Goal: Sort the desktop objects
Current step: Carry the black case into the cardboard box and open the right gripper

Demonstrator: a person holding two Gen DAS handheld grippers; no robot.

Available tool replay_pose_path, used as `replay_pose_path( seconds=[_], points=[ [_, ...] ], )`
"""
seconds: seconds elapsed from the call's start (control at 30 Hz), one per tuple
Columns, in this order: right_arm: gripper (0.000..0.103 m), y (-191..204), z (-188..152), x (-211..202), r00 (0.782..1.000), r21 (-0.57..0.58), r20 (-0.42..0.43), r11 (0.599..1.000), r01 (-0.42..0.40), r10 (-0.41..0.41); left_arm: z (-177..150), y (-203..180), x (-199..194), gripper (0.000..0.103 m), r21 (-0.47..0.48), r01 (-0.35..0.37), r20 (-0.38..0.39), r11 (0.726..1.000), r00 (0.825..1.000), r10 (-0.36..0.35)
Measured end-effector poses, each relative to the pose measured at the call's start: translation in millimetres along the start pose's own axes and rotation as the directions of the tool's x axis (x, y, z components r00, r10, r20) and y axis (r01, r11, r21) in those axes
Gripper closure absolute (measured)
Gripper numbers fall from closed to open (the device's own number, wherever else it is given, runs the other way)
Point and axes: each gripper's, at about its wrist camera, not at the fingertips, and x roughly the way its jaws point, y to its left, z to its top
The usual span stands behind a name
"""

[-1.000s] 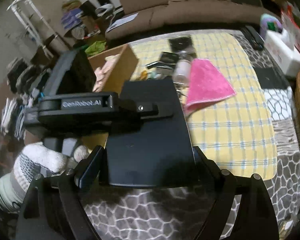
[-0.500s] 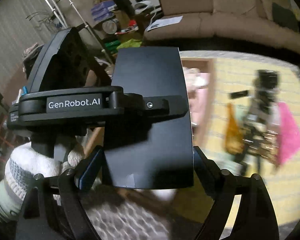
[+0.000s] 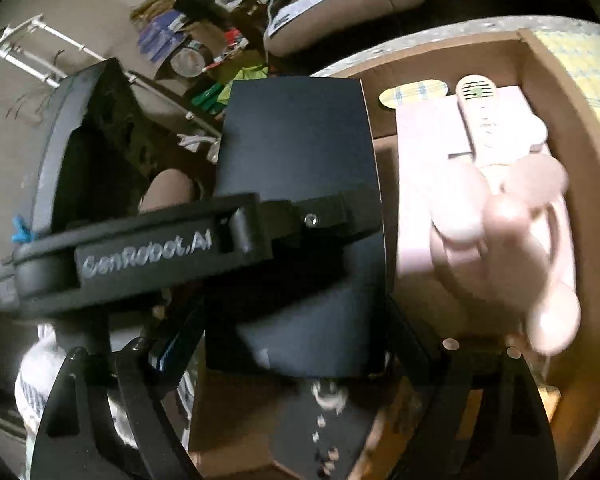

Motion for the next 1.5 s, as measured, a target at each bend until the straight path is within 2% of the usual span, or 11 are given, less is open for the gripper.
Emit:
replay_pose_path(
  seconds=[0.1, 0.17, 0.3, 0.53, 0.73, 0.97, 1.1, 1.3, 1.37, 1.43, 1.5],
  points=[
    [0.014, -6, 10, 10, 1.0, 0.032, 0.002, 0.999, 0.001, -0.001, 0, -2, -10, 0.072, 0.015, -0.013, 0.013, 1.0, 1.0, 0.013],
    [0.014, -12, 12, 14, 1.0, 0.065, 0.003, 0.998, -0.002, 0.002, -1, 3, -29, 0.052, 0.012, -0.005, 0.06, 1.0, 0.998, 0.004],
    [0.014, -12, 12, 20, 1.0, 0.044, -0.013, 0.999, -0.013, 0.014, -12, 21, -79, 0.049, -0.013, 0.046, 0.171, 0.999, 0.984, -0.043],
    [0.014, -1, 8, 27, 0.996, -0.003, -0.066, 0.998, 0.064, -0.064, -35, 42, -112, 0.049, -0.067, 0.127, 0.232, 0.99, 0.967, -0.108],
    [0.013, -2, -7, 21, 0.993, 0.005, -0.075, 0.995, 0.095, -0.094, -59, 33, -118, 0.046, -0.087, 0.127, 0.26, 0.988, 0.96, -0.101],
    [0.009, 6, -11, 18, 0.993, 0.012, -0.062, 0.995, 0.098, -0.097, -75, 50, -114, 0.043, -0.146, 0.19, 0.282, 0.971, 0.949, -0.144],
    [0.009, 9, -5, 11, 0.997, 0.034, -0.023, 0.996, 0.081, -0.08, -72, 51, -120, 0.041, -0.134, 0.16, 0.3, 0.978, 0.947, -0.114],
    [0.009, 16, -8, -14, 0.985, -0.074, -0.019, 0.983, 0.17, -0.172, -70, 30, -109, 0.025, -0.063, 0.139, 0.26, 0.988, 0.958, -0.118],
    [0.009, 16, -13, -23, 0.983, -0.09, -0.018, 0.979, 0.18, -0.182, -73, 22, -106, 0.011, -0.042, 0.124, 0.252, 0.991, 0.961, -0.109],
    [0.007, 16, -17, -30, 0.98, -0.103, -0.013, 0.975, 0.195, -0.198, -76, 12, -101, 0.004, -0.01, 0.094, 0.237, 0.996, 0.967, -0.089],
    [0.005, 15, -22, -35, 0.975, -0.123, -0.013, 0.968, 0.22, -0.223, -80, 5, -96, 0.004, 0.013, 0.065, 0.227, 0.998, 0.972, -0.066]
  ],
)
